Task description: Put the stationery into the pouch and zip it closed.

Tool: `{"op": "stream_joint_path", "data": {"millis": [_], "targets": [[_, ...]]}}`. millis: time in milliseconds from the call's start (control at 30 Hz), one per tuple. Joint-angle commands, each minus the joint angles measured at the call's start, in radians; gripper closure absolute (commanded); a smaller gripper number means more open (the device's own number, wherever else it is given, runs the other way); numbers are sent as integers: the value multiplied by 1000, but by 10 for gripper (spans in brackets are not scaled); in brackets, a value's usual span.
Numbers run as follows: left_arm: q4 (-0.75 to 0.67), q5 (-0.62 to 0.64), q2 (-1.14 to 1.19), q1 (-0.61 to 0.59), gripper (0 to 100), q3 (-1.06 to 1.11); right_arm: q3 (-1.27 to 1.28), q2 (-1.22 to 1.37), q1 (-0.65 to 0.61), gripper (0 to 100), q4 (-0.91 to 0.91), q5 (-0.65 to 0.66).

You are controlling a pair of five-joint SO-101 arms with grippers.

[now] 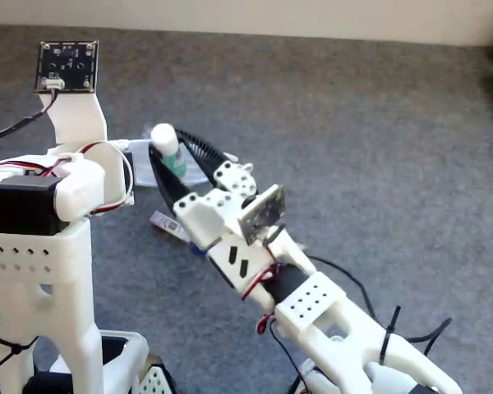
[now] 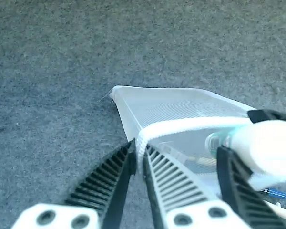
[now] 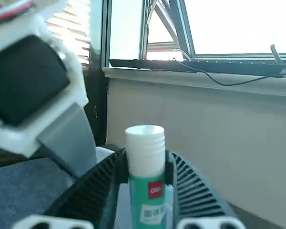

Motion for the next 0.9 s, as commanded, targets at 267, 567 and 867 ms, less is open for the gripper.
{"op": "stream_joint_path", "data": {"millis": [267,567,867], "targets": [[3,12,-1,16,993,-47,12,-275,-13,867,312,15],[2,12,-5,-91,993,-47,10,-533,-12,868,665,15],[2,12,-7,-209,993,-54,10,-653,35,868,1021,14]]}}
